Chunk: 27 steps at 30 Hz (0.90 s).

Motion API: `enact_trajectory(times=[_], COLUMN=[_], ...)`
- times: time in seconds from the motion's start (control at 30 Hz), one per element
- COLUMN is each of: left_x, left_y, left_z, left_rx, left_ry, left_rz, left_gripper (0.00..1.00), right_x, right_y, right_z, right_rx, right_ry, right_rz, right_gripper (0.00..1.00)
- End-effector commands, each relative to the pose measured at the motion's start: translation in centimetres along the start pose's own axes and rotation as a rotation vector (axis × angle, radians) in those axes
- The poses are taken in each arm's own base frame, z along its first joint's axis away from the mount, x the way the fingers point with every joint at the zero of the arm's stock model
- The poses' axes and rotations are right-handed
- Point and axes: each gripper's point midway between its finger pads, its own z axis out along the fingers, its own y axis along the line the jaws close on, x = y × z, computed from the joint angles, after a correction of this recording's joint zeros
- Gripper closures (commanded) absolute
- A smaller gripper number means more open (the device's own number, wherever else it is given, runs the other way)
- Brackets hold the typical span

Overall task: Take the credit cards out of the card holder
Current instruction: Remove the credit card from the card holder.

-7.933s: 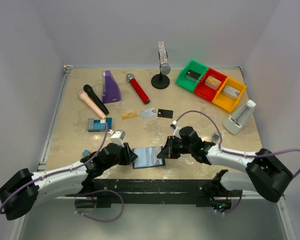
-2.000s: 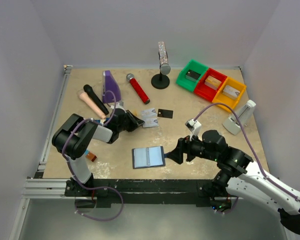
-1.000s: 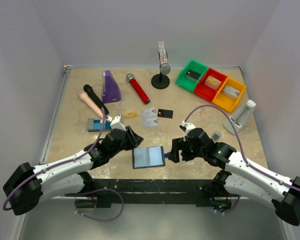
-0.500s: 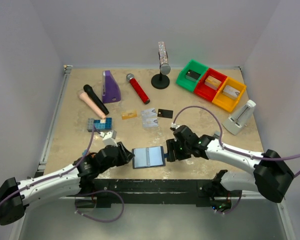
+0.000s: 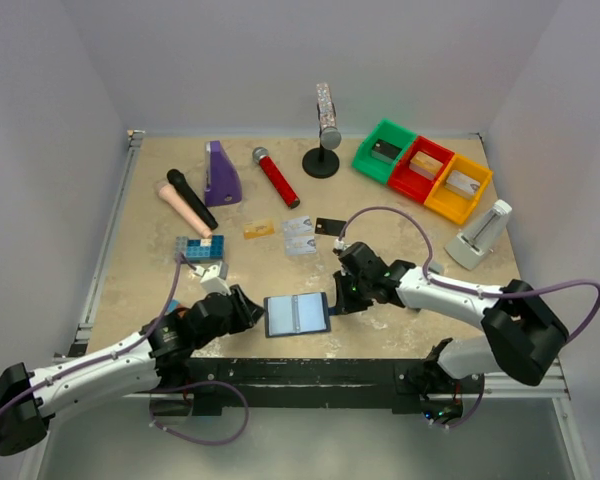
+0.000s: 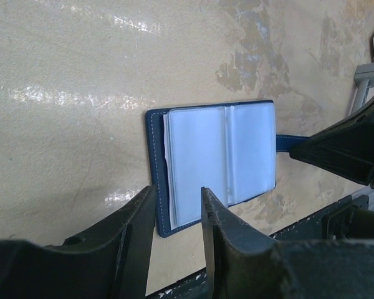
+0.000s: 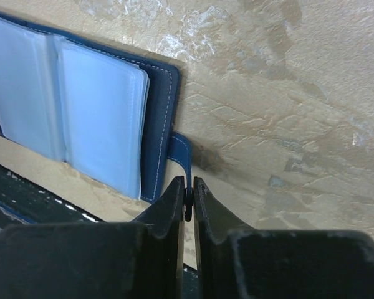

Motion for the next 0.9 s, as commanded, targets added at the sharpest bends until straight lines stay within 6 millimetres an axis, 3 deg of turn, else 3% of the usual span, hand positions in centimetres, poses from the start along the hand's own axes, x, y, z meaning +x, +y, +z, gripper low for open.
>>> enact_trajectory(times=[0.0,0.43,0.87], left_x=[-0.1,0.7,1.4], left_y=[-0.5,-3.2,-3.0], left_z=[0.2,1.6,2.6], left_rx=[0.014,0.109,0.089], left_ry=[0.0,0.057,0.085], left_rz=[0.018,0.052,0.047], left_gripper=[0.6,0.59,0.58], right_x=[-1.3,0.7,1.2], right_y=[1.4,2.9,3.1], right_z=[-0.8,-2.5,-1.9], right_rx=[-0.068,-0.204,-0.221], right_ry=[-0.055,-0.076,-0.066], right_rz=[-0.028,-0.014,-0.007], right_gripper=[0.99,1.0,1.0])
